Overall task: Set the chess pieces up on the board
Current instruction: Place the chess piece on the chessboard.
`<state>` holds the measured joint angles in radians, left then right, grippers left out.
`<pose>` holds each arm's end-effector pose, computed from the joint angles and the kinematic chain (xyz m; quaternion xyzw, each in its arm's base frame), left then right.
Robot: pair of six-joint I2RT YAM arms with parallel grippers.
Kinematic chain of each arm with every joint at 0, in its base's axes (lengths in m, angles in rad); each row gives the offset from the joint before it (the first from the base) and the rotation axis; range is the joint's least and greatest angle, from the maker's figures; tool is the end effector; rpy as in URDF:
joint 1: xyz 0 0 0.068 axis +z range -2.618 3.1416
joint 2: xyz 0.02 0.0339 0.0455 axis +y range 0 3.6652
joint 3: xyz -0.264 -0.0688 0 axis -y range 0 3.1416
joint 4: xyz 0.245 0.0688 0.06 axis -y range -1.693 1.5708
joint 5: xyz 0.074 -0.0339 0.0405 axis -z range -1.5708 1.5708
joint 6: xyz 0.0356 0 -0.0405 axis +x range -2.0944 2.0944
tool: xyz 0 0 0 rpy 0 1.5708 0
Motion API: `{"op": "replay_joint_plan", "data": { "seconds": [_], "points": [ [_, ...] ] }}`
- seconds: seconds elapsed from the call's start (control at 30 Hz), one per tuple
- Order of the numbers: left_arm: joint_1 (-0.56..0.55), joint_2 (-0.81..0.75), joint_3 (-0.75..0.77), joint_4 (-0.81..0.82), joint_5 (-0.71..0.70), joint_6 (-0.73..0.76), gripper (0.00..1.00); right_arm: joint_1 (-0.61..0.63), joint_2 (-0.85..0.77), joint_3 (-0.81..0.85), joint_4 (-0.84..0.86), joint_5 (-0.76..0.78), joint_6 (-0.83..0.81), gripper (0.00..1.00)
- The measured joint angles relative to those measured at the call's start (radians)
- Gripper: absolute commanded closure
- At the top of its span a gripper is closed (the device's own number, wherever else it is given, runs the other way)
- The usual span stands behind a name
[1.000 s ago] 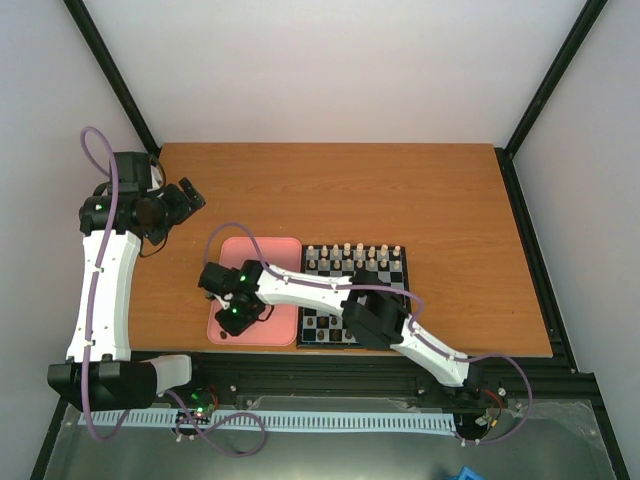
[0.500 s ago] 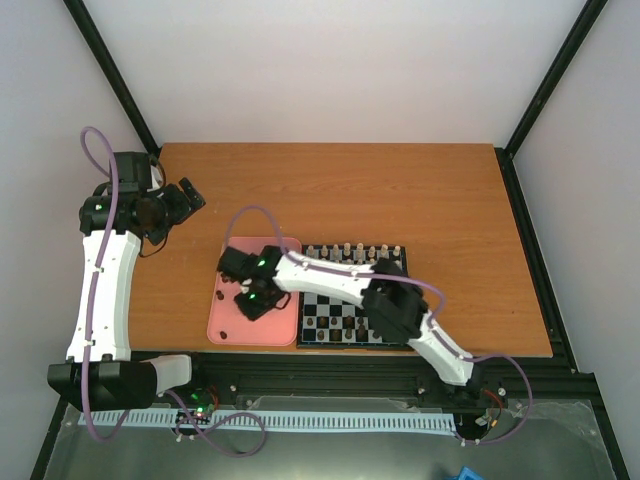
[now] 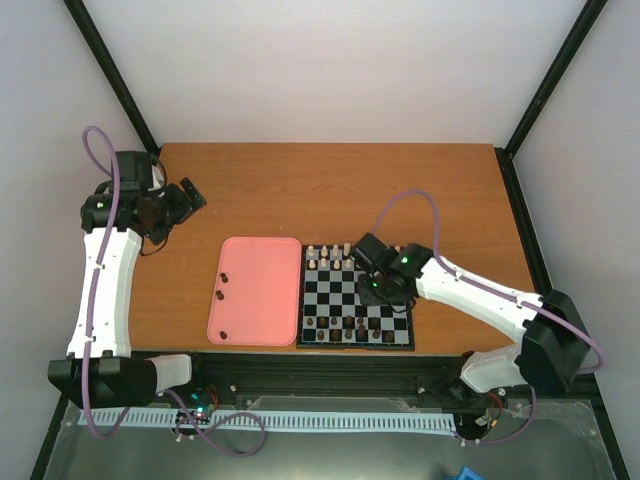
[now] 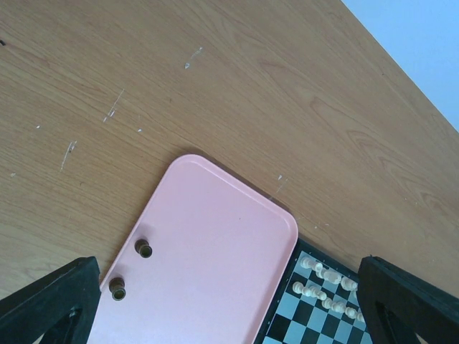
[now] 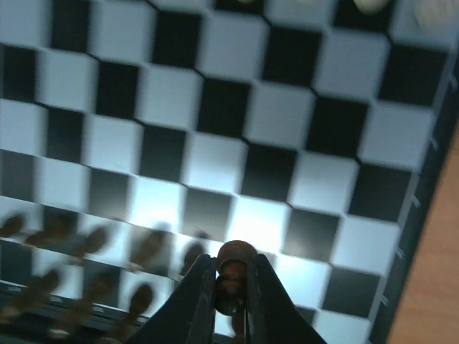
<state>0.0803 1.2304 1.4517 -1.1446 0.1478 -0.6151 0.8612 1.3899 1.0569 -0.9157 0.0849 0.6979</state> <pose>0.2233 0.0127 0.3876 -0.3001 0.8969 -0.1513 0.2875 0.1706 0.1940 0.2460 -0.0736 0.9834 0.0828 0.1434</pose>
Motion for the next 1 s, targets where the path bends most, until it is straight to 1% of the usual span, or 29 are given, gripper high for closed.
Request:
{"op": "replay_joint_plan", "data": {
  "seconds": [0.13, 0.23, 0.53, 1.0],
  "points": [
    [0.0, 0.01, 0.0, 0.0, 0.003, 0.0, 0.0, -0.022, -0.07, -0.153, -0.016, -0.001, 0.06, 0.97],
    [-0.001, 0.014, 0.0, 0.0, 0.003, 0.0, 0.0, -0.026, -0.085, -0.213, -0.011, -0.01, 0.09, 0.97],
    [-0.003, 0.024, 0.0, 0.001, 0.002, 0.0, 0.0, -0.032, -0.082, -0.242, 0.039, -0.013, 0.117, 0.97],
    [-0.005, 0.025, 0.0, 0.002, 0.002, 0.0, 0.0, -0.035, -0.112, -0.309, 0.059, -0.019, 0.164, 0.97]
  ]
}}
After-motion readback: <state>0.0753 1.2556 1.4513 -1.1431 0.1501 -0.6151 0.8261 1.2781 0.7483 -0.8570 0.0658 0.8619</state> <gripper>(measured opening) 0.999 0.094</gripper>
